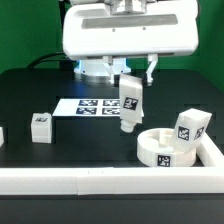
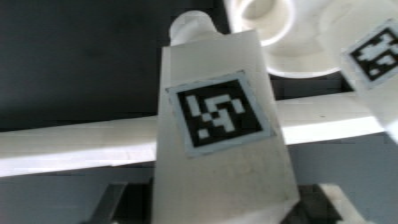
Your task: Assemble stool
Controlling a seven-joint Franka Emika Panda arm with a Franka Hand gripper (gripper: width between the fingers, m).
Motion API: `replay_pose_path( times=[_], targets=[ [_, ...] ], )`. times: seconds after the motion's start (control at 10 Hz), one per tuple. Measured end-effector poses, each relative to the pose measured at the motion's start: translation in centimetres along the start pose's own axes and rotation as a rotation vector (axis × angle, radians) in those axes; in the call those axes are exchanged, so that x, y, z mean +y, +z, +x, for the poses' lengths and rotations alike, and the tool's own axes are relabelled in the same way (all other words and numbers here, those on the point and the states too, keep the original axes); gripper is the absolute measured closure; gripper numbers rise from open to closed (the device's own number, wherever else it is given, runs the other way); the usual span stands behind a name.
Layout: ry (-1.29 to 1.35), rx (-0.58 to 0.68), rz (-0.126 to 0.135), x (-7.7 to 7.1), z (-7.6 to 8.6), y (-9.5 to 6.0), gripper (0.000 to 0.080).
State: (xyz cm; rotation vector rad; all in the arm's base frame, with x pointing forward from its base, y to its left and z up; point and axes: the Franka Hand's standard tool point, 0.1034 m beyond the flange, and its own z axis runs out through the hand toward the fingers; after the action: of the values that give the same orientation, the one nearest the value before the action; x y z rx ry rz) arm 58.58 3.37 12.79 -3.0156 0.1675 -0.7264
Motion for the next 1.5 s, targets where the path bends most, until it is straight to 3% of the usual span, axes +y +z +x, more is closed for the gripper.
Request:
replay_pose_path(
  times=[0.1,0.6,0.9,1.5],
  targets=[
    [-0.011,0.029,0.004,-0.7,0.1,0.2,0.0476],
    [-0.011,0.03,-0.001,-0.4,-0.2,0.3,0.0476],
    [-0.027,0.019,0.015,-2.2,-1.2,1.0,0.0476],
    [-0.036,-0.007,0.011,-2.3,-2.4,2.3,0.0476]
  ],
)
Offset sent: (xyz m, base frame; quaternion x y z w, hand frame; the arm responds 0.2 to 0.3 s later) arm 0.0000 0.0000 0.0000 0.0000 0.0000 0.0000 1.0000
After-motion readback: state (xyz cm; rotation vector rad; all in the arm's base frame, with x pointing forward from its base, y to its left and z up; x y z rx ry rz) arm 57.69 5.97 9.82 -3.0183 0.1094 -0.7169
